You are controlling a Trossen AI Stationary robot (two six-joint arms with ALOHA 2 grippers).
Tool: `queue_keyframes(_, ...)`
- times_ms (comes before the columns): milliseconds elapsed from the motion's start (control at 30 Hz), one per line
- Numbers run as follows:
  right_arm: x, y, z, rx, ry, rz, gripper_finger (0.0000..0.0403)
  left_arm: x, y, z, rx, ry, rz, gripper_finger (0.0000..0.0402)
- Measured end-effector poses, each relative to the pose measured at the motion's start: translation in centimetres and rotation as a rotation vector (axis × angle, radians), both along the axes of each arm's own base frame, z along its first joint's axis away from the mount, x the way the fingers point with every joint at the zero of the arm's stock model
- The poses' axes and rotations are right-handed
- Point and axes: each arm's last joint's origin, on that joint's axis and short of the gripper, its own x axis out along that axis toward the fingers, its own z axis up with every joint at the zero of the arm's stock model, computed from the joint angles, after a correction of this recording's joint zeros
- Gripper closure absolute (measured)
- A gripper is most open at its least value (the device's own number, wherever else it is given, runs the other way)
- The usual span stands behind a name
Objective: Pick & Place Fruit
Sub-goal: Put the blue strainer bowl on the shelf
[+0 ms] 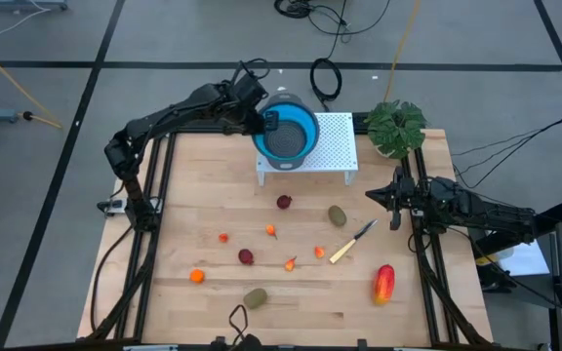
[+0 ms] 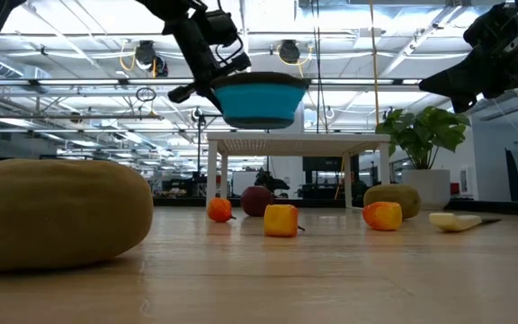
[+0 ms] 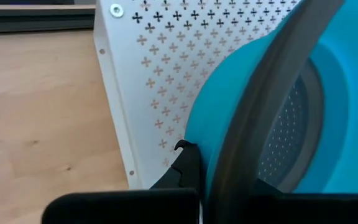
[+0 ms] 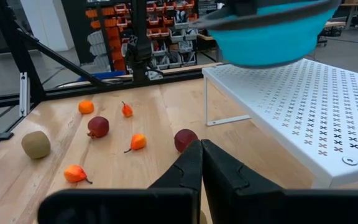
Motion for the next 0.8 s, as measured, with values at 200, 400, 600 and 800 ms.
queue_keyframes(200, 0.00, 0.00, 0.00, 0.003, 0.000, 0.000, 0.0399, 0.04, 0.14, -0.49, -0.016, 0.023, -0.002, 0.0402)
queue_keyframes(400, 0.00, 0.00, 0.01, 0.003, 0.000, 0.000, 0.0399, 0.21, 0.06, -0.55, -0.017, 0.017, -0.012, 0.0402)
queue_keyframes(600, 0.00, 0.00, 0.01, 0.002, 0.000, 0.000, 0.0399, 0.30, -0.07, -0.55, -0.016, 0.017, -0.016, 0.0402)
queue_keyframes(800, 0.00, 0.00, 0.00, 0.003, 0.000, 0.000, 0.0399, 0.35, -0.15, -0.55, -0.010, 0.022, -0.015, 0.0402)
